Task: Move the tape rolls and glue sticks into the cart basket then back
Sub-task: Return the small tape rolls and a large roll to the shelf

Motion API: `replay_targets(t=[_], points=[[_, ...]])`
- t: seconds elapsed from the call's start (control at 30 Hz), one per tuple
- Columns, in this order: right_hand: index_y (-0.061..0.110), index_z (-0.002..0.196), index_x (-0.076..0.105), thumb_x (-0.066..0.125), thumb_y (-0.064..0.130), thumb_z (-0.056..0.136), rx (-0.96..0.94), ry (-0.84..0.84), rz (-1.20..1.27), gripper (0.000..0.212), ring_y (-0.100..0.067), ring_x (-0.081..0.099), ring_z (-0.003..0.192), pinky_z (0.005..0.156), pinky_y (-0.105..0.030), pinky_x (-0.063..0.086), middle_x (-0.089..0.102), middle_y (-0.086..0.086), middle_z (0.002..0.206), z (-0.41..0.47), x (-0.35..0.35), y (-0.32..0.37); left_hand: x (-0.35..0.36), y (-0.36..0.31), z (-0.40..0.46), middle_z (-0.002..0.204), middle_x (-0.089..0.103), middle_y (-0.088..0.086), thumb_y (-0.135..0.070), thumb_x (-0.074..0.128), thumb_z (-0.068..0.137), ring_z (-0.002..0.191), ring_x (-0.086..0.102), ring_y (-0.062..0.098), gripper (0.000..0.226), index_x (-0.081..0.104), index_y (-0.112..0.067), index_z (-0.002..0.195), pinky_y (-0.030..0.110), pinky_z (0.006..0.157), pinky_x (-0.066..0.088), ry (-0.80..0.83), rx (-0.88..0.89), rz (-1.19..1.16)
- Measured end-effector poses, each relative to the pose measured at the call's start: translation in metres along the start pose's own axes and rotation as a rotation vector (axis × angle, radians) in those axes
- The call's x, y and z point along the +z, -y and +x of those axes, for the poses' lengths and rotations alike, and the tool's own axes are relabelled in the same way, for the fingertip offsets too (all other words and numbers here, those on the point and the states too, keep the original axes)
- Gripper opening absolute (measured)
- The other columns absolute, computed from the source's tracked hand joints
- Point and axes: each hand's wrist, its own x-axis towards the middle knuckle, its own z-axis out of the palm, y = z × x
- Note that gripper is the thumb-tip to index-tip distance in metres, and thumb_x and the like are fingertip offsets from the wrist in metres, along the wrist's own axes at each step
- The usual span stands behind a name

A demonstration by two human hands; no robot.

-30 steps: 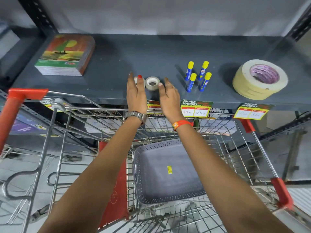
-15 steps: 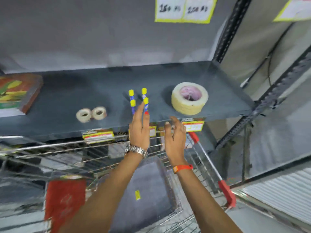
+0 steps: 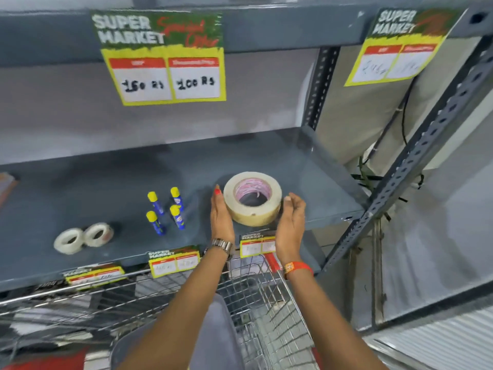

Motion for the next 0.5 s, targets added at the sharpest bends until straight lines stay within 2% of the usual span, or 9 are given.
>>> replay_targets(t=[0.03, 0.1, 0.13, 0.2, 0.23, 0.3, 0.37, 0.5], points=[[0.012, 0.127, 0.046, 0.037, 0.026, 0.100, 0.030, 0.045, 0.010, 0.031, -0.008, 0.045, 0.112, 0.097, -0.018, 0.032, 0.049, 0.004, 0.121, 0.009, 0.001, 0.002, 0.006, 0.002, 0.008, 0.151, 0.028, 0.006, -0.025, 0.025, 0.101, 0.139, 0.027, 0.018, 0.043, 0.030, -0.008, 0.140, 0.034, 0.119, 0.017, -0.010, -0.020, -0.029], [0.013, 0.136, 0.039, 0.030, 0.032, 0.101, 0.080, 0.134, 0.014, 0.040, -0.003, 0.037, 0.120, 0.100, -0.009, 0.024, 0.042, 0.011, 0.127, 0.024, 0.003, 0.001, 0.014, 0.003, 0.019, 0.149, 0.032, 0.008, -0.028, 0.023, 0.101, 0.136, 0.032, 0.021, 0.044, 0.032, -0.008, 0.139, 0.038, 0.118, 0.022, -0.021, -0.056, -0.082], [0.013, 0.139, 0.036, 0.027, 0.036, 0.101, 0.103, 0.164, 0.019, 0.045, -0.003, 0.035, 0.125, 0.108, -0.010, 0.018, 0.040, 0.012, 0.134, 0.030, 0.006, 0.001, 0.018, 0.004, 0.023, 0.147, 0.036, 0.009, -0.029, 0.023, 0.101, 0.134, 0.036, 0.022, 0.044, 0.034, -0.009, 0.138, 0.038, 0.116, 0.025, -0.032, -0.073, -0.117], [0.015, 0.141, 0.036, 0.024, 0.046, 0.099, 0.149, 0.200, 0.039, 0.053, -0.011, 0.033, 0.135, 0.120, -0.032, 0.018, 0.039, 0.003, 0.147, 0.042, 0.012, -0.001, 0.025, 0.003, 0.028, 0.138, 0.047, 0.012, -0.028, 0.026, 0.100, 0.119, 0.050, 0.024, 0.043, 0.040, -0.005, 0.134, 0.034, 0.106, 0.038, -0.070, -0.104, -0.244], [0.017, 0.139, 0.038, 0.023, 0.049, 0.098, 0.175, 0.220, 0.052, 0.054, -0.012, 0.036, 0.134, 0.120, -0.036, 0.020, 0.042, 0.001, 0.146, 0.047, 0.013, -0.002, 0.028, 0.002, 0.029, 0.127, 0.055, 0.012, -0.027, 0.028, 0.100, 0.103, 0.058, 0.021, 0.043, 0.044, -0.002, 0.130, 0.030, 0.095, 0.045, -0.094, -0.113, -0.309], [0.018, 0.134, 0.046, 0.020, 0.046, 0.100, 0.201, 0.261, 0.056, 0.051, -0.005, 0.043, 0.118, 0.111, -0.024, 0.026, 0.055, 0.009, 0.127, 0.054, 0.013, -0.001, 0.031, 0.003, 0.032, 0.093, 0.070, 0.002, -0.024, 0.032, 0.099, 0.071, 0.064, 0.008, 0.041, 0.052, 0.003, 0.122, 0.017, 0.068, 0.053, -0.141, -0.119, -0.370], [0.019, 0.126, 0.054, 0.018, 0.042, 0.101, 0.212, 0.281, 0.073, 0.050, -0.002, 0.046, 0.104, 0.095, -0.019, 0.031, 0.056, 0.012, 0.105, 0.057, 0.014, 0.001, 0.033, 0.010, 0.040, 0.059, 0.071, -0.014, -0.024, 0.035, 0.098, 0.053, 0.064, -0.001, 0.040, 0.057, 0.005, 0.116, 0.012, 0.053, 0.052, -0.174, -0.120, -0.380], [0.023, 0.117, 0.058, 0.019, 0.043, 0.101, 0.203, 0.280, 0.085, 0.046, -0.007, 0.054, 0.098, 0.087, -0.018, 0.040, 0.060, 0.005, 0.106, 0.062, 0.018, -0.008, 0.033, 0.015, 0.049, 0.044, 0.065, -0.016, -0.030, 0.037, 0.097, 0.044, 0.060, -0.003, 0.036, 0.063, -0.006, 0.096, 0.023, 0.056, 0.048, -0.190, -0.133, -0.378]])
